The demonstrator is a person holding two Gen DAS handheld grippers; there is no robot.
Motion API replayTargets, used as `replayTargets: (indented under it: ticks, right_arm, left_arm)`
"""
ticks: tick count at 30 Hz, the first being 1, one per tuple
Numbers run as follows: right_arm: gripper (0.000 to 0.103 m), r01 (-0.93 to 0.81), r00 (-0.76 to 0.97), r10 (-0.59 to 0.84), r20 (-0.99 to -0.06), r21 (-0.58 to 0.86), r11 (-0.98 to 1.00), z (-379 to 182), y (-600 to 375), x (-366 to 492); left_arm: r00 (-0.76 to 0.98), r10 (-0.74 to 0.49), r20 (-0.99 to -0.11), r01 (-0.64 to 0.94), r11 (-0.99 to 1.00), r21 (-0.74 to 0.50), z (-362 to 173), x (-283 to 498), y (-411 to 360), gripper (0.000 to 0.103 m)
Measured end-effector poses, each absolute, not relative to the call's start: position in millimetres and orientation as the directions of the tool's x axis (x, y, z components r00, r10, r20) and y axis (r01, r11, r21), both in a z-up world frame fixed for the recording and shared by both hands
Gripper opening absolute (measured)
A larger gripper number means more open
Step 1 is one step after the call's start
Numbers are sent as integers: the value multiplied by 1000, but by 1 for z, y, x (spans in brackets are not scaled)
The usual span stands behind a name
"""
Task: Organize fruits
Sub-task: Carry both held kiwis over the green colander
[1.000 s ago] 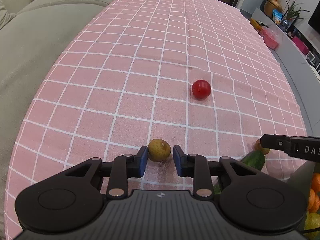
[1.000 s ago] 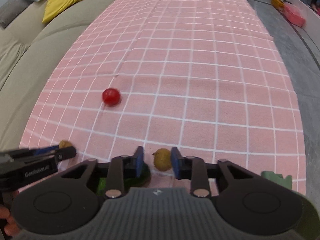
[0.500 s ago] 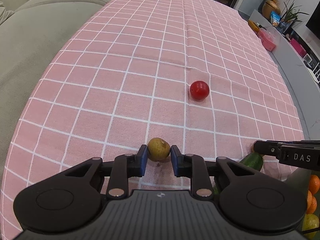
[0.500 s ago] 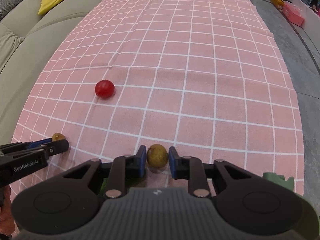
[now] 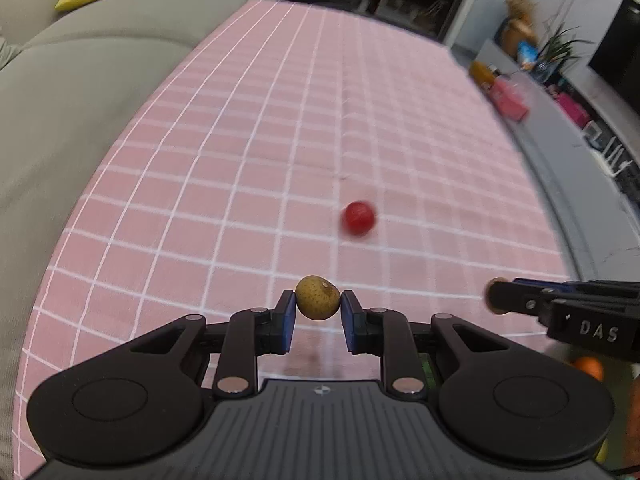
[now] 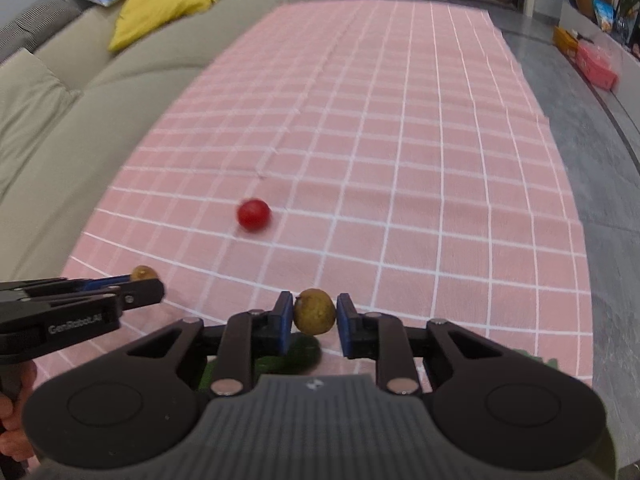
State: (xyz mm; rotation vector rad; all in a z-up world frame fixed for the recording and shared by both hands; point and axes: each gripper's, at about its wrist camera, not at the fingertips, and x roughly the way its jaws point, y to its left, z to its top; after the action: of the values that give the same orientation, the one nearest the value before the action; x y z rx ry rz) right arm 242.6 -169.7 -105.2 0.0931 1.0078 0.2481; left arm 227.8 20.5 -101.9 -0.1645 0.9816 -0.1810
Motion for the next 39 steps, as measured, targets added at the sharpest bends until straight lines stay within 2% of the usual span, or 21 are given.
replayTargets:
  ticks: [11, 22, 30, 39]
  right_arm:
    - [19, -169, 611, 299, -733, 249, 954, -43, -192, 174]
    - [19, -82, 679, 226, -698, 234, 969, -12, -256, 86]
    - [19, -5, 656, 172, -735, 223, 975, -26, -289, 40]
    - [19, -16, 563, 206, -800, 238, 971, -59, -282, 35]
  left_arm:
    - [595, -388, -704, 288, 920, -264, -30, 177, -27, 27]
    - [524, -550, -650, 461, 825, -327, -8, 126, -70, 27]
    - [399, -594, -699, 553, 764, -333, -30, 101, -107, 27]
    - [267, -542, -797, 572, 754, -322, -65, 102, -125, 27]
